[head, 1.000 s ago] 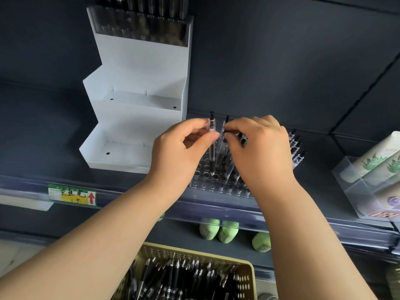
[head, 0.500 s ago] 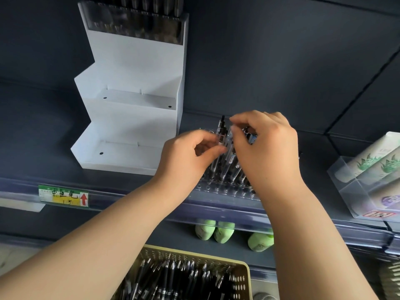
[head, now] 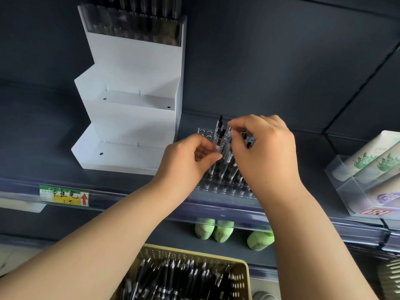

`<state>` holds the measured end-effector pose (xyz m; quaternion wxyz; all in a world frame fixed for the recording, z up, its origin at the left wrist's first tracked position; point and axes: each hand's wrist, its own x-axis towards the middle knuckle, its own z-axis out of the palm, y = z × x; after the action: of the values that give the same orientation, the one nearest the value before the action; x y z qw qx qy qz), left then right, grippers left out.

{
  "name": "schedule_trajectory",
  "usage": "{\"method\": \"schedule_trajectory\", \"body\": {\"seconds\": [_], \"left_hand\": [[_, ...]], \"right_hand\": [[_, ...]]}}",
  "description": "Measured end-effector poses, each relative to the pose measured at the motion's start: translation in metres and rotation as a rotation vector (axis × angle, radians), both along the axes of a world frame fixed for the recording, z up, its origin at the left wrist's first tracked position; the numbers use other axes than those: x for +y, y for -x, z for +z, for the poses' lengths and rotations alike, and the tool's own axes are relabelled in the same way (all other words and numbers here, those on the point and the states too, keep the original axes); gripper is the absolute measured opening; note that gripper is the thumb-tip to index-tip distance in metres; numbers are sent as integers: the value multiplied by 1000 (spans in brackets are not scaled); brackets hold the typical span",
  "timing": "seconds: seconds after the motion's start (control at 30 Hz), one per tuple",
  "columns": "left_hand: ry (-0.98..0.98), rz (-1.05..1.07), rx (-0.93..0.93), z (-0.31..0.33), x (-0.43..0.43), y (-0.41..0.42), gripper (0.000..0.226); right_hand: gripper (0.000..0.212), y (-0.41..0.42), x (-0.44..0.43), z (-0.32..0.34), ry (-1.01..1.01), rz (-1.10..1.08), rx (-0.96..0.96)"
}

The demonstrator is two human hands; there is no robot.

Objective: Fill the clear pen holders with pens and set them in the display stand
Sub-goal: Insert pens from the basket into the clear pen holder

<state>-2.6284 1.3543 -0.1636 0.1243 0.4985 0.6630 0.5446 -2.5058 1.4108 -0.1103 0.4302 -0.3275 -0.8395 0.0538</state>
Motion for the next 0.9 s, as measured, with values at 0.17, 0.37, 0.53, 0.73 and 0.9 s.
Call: {"method": "schedule_trajectory", "body": {"seconds": [0.17,0.37,0.53,0.73,0.9], "left_hand": [[-11,-9,28,-1,-3,-4,18],[-10,-8,34,-5,-4,-4,15],[50,-2,62,-7,-9,4,20],[74,-11,220,-14,-35,6,26],[150,-16,330,-37,-71,0,21]], "right_hand": [[13,-4,-8,-4,-33,-1,-5],[15,-12,-14,-7,-114,3,25],[15,-20,-21,-11,-159,33,5],[14,-30,-49,-44,-121,166,-169],[16,-42,-70,-83,27,199,-380]]}}
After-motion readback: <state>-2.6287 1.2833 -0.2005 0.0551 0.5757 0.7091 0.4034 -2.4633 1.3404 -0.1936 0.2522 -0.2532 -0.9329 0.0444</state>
